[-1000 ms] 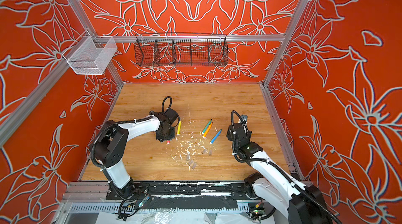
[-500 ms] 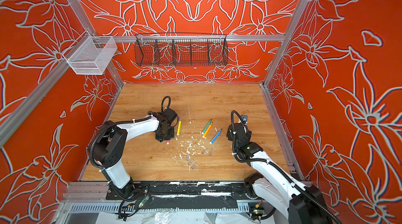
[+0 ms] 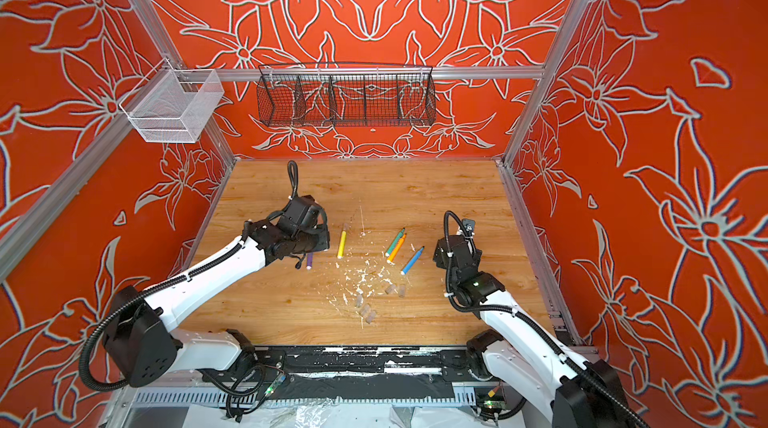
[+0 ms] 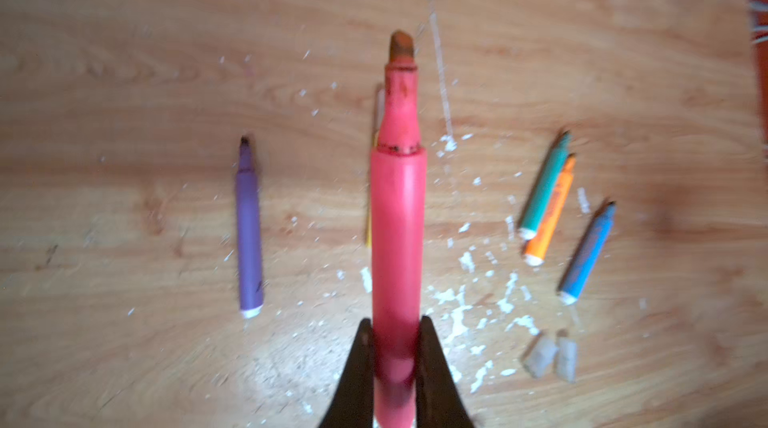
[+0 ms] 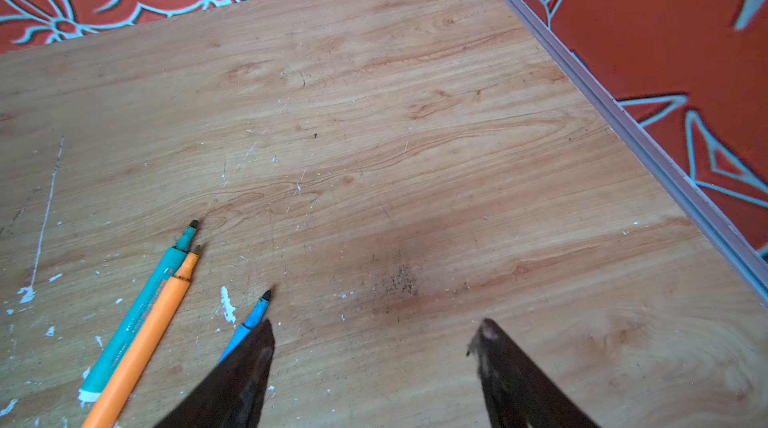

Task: Insert the pens into the pen caps
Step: 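Lift the pink marker upright with the left gripper while the right gripper approaches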

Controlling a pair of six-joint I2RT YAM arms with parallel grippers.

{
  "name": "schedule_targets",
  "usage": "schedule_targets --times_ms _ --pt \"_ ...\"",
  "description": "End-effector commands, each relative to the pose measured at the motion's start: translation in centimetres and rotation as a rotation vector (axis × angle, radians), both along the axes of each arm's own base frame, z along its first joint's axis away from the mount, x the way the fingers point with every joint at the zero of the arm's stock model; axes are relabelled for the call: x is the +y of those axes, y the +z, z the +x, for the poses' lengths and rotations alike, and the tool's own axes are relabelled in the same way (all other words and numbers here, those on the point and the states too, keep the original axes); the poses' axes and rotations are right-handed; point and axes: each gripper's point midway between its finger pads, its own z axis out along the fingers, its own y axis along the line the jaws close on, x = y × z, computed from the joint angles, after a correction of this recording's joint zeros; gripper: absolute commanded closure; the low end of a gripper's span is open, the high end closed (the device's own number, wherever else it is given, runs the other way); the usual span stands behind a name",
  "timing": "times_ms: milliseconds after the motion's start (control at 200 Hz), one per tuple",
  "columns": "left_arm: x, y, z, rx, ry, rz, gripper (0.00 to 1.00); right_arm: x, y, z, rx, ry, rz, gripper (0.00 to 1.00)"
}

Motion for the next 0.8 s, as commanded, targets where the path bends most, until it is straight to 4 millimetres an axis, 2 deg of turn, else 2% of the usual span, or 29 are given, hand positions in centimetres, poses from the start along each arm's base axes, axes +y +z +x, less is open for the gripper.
schedule_targets --times_ms 0,75,135,190,225,320,380,465,535,791 --pt "-1.8 1.1 2.5 -0.089 -0.019 0.007 1.00 -0.6 0.1 -0.1 -0.021 -0.032 0.007 0.22" --pt "-3.6 -0.1 2.8 -0.165 -0.146 0.093 1.00 -0.6 0.1 -0.1 -0.022 -0.034 0.008 0.22" --pt "-4.3 -1.2 1.9 -0.177 -0.176 0.150 1.00 -0.5 0.1 -0.1 -0.022 -0.032 0.011 0.23" --pt "-6.2 -1.9 0.7 -0.193 -0.282 0.129 1.00 -0.3 0.1 -0.1 -0.018 -0.021 0.021 0.25" --pt "-7.3 -1.7 0.1 -0.216 -0.328 0.122 1.00 0.0 0.2 -0.1 -0.018 -0.008 0.045 0.25" --pt "-9.6 -0.6 -1.2 -0.272 -0.418 0.131 1.00 2.9 0.9 -0.2 -0.035 0.107 0.192 0.19" --pt "-10.5 -0.3 -2.0 -0.287 -0.462 0.116 1.00 5.2 1.8 -0.5 -0.050 0.199 0.315 0.20" --pt "-11.4 -0.1 -3.0 -0.312 -0.516 0.069 1.00 8.2 3.3 -1.3 -0.074 0.323 0.491 0.20" --pt "-12.0 0.3 -3.7 -0.338 -0.555 0.033 1.00 9.9 4.6 -2.0 -0.087 0.397 0.595 0.19" --pt "-12.8 1.0 -5.1 -0.366 -0.618 -0.024 1.00 13.0 7.5 -4.0 -0.133 0.553 0.812 0.14"
